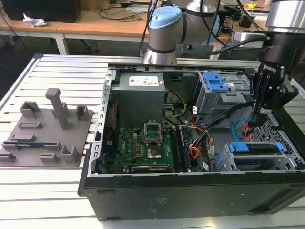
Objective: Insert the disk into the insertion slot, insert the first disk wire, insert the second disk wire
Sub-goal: 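Insert the first disk wire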
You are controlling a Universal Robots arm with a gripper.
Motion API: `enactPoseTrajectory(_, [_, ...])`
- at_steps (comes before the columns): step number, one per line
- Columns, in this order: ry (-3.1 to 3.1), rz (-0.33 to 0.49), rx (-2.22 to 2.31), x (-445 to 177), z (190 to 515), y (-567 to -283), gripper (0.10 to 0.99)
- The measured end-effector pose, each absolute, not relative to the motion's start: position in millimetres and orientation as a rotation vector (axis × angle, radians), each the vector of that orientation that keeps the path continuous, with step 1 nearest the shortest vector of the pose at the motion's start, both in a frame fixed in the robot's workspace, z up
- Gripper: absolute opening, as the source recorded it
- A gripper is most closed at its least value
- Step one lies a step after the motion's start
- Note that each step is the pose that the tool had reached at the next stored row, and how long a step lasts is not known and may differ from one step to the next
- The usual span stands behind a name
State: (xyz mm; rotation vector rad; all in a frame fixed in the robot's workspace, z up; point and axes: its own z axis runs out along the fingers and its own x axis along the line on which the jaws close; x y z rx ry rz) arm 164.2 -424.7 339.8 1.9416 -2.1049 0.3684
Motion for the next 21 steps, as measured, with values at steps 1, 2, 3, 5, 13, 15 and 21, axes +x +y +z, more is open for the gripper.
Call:
enactPoseTrajectory(1, [-2.111,0.357,1.948,164,341,-428,0.161])
enactPoseTrajectory(2, [-2.116,0.348,1.953,164,342,-430,0.161])
enactPoseTrajectory(3, [-2.12,0.34,1.957,164,343,-432,0.161])
enactPoseTrajectory(5, [-2.127,0.325,1.964,165,345,-435,0.161])
enactPoseTrajectory(13, [-2.141,0.264,1.983,168,348,-452,0.161])
enactPoseTrajectory(15, [-2.147,0.24,1.99,170,348,-458,0.161])
enactPoseTrajectory(21, [-2.188,0.133,2.035,174,350,-488,0.161])
